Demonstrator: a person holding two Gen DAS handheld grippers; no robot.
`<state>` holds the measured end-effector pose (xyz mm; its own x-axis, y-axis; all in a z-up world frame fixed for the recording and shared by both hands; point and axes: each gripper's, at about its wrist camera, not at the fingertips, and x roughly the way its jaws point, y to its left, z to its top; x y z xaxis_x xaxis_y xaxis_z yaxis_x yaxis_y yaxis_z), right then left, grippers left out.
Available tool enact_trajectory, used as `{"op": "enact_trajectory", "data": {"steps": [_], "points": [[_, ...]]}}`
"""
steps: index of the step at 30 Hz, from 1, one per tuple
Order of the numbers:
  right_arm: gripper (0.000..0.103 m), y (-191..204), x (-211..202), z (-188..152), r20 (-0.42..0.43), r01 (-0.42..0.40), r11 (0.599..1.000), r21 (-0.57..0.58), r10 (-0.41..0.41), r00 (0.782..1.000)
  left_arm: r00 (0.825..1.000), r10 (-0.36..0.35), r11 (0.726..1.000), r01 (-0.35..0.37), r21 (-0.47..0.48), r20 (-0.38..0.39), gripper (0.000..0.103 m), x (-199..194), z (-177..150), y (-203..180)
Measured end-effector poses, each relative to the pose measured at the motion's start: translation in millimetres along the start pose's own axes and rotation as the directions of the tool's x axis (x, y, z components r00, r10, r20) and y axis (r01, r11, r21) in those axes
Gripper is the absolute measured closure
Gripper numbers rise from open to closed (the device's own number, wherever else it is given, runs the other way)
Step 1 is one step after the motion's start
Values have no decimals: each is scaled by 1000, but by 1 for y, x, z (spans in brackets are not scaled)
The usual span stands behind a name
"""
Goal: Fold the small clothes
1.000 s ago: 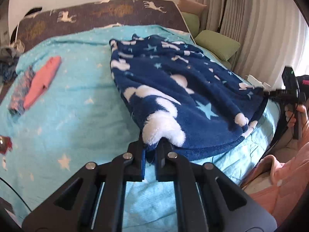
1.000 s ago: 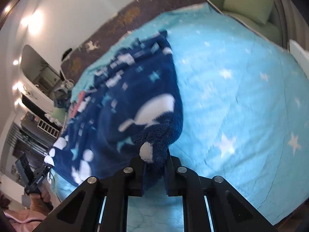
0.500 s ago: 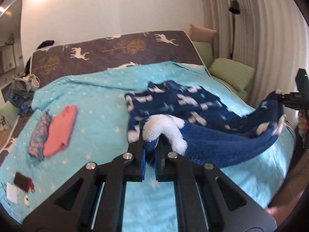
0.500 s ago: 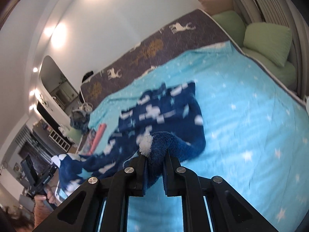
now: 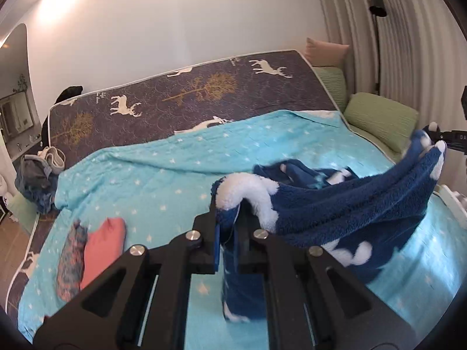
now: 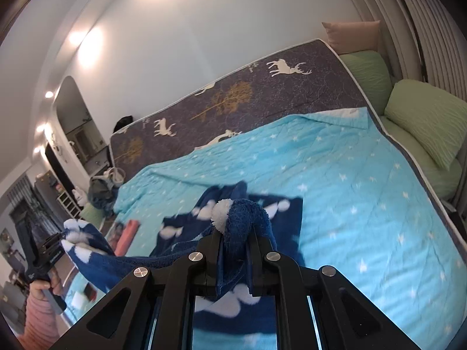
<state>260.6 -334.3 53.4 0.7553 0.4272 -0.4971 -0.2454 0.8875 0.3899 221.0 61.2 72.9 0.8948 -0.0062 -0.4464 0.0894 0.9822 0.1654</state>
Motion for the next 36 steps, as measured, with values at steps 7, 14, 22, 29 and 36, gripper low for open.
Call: {"op": "enact_trajectory", "data": {"steps": [7, 14, 22, 29, 36], "points": [[93, -25, 101, 53, -9, 91, 996, 21, -91, 996, 992, 93, 996, -93, -3, -86, 95, 127, 30, 11], [89, -73, 243, 48, -201, 196, 978, 75, -177, 963, 934, 124, 992, -124, 20, -337, 93, 272, -12, -4], [76, -107, 265, 18, -266, 197, 969, 148, -153, 952, 944, 101, 993, -113, -21, -315, 60, 266, -17, 4], [57, -65, 204, 44, -134, 155, 986, 68, -145, 980, 987, 46, 995, -60, -84, -153, 43, 202, 17, 16], [57, 0, 191, 15, -241, 42, 986, -159, -80, 967, 964, -173, 985, 172, -21, -201, 42, 163, -7, -18]]}}
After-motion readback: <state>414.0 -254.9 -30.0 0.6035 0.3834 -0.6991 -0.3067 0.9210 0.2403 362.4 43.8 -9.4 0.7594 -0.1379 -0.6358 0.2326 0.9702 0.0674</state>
